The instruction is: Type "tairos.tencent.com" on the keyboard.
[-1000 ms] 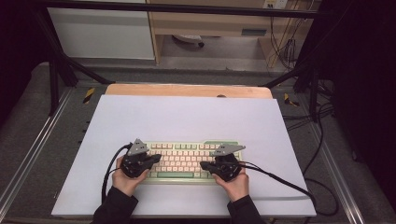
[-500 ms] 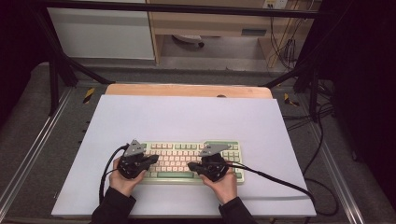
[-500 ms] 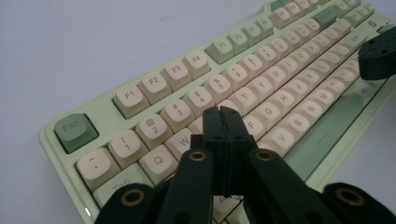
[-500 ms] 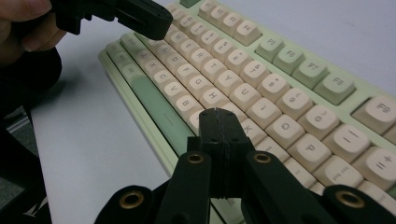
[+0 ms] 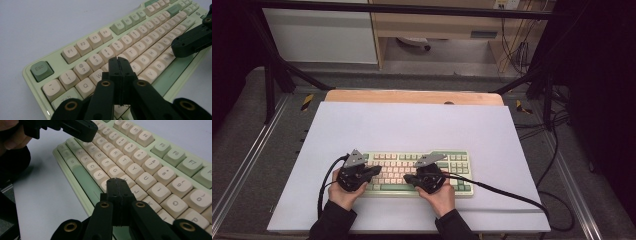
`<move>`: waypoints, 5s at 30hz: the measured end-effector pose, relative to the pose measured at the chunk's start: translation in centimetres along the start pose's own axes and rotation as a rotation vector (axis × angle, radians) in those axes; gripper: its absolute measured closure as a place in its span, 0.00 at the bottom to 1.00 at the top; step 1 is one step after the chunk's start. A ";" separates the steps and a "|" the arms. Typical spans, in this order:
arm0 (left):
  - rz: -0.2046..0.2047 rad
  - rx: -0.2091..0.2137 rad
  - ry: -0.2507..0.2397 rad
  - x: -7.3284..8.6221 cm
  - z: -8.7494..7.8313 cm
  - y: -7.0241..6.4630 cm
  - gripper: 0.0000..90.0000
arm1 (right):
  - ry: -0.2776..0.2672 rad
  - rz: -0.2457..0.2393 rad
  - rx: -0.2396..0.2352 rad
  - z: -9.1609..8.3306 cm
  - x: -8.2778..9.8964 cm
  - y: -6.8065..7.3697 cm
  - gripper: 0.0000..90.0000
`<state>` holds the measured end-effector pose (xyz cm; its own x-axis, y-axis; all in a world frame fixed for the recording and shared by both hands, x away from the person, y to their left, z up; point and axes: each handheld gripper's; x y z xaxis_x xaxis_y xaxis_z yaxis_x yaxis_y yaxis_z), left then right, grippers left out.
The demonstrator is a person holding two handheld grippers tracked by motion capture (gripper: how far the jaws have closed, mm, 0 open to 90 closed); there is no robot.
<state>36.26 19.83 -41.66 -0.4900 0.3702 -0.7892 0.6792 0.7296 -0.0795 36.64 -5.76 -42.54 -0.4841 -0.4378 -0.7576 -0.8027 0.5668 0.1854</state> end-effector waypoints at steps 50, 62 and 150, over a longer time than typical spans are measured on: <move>0.006 -0.001 -0.005 -0.2 0.0 -0.3 1.00 | -0.014 0.006 0.067 -4.1 0.7 -2.0 1.00; 0.015 0.003 -0.011 -0.6 0.1 -1.0 1.00 | -0.023 0.035 0.081 -5.4 2.0 -3.2 1.00; 0.048 0.013 0.006 -0.9 0.3 -1.8 1.00 | -0.046 0.046 0.073 -6.3 2.5 -3.5 1.00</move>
<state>35.60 18.00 -41.04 -0.4599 0.4078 -0.7888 0.7092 0.7033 -0.0499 36.03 -13.22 -41.08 -0.5022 -0.3781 -0.7777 -0.7515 0.6358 0.1762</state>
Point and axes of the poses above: each handheld gripper's, and its own axes: z roughly forward along the jaws, x roughly out of its underside, y roughly to its left
